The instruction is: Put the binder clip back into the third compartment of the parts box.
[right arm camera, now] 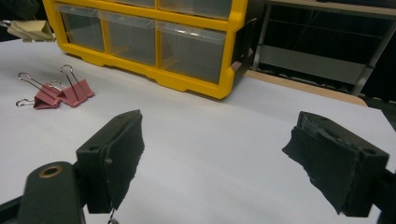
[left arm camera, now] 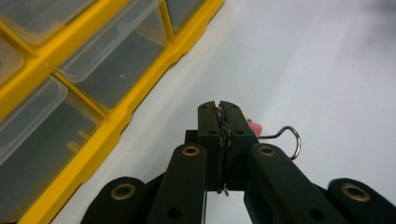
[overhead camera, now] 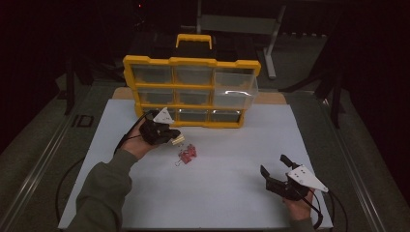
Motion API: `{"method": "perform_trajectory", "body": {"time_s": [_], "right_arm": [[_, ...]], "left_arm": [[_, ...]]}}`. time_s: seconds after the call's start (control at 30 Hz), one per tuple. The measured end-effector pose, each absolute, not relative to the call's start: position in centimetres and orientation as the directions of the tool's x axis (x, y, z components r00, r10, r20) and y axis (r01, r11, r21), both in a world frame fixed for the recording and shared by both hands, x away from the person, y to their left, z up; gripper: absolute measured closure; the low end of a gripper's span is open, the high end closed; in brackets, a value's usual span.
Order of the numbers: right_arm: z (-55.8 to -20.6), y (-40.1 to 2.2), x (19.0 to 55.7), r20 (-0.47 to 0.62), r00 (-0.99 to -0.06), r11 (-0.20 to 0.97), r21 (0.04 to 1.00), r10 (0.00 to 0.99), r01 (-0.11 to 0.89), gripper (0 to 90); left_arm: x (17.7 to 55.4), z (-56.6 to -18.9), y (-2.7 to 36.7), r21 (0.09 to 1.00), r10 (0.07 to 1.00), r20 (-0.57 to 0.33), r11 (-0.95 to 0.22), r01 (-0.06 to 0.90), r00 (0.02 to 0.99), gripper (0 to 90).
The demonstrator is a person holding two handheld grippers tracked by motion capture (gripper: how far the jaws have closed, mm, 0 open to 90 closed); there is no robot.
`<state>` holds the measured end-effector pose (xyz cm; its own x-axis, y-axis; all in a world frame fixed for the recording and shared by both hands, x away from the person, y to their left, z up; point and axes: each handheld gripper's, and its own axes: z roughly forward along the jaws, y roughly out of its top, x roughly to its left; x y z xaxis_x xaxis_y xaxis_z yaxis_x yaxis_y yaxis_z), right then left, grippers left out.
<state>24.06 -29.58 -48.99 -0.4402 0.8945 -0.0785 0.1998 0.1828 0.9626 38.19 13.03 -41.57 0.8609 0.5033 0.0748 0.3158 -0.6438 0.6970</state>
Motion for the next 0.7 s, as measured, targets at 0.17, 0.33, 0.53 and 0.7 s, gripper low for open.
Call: {"method": "perform_trajectory", "body": {"time_s": [0.17, 0.33, 0.53, 0.7], "right_arm": [[-49.0, -29.6, 24.1, -0.077, -0.442, 0.182, 0.963, 0.894, 0.199, 16.3], [-49.0, -29.6, 24.1, -0.076, -0.443, 0.180, 0.964, 0.893, 0.198, 16.2], [-49.0, -29.6, 24.1, -0.077, -0.443, 0.181, 0.964, 0.893, 0.197, 16.2], [-49.0, -29.6, 24.0, -0.075, -0.444, 0.180, 0.964, 0.893, 0.198, 16.2]], "left_arm": [[38.1, -40.7, 13.1, 0.718, 0.497, 0.066, -0.626, 0.305, 0.865, 88.1], [38.0, -39.8, 12.9, 0.725, 0.483, 0.064, -0.624, 0.292, 0.873, 88.1], [38.0, -38.7, 12.8, 0.739, 0.468, 0.064, -0.616, 0.274, 0.881, 88.1], [37.9, -37.9, 12.6, 0.746, 0.457, 0.066, -0.613, 0.260, 0.887, 88.1]]}}
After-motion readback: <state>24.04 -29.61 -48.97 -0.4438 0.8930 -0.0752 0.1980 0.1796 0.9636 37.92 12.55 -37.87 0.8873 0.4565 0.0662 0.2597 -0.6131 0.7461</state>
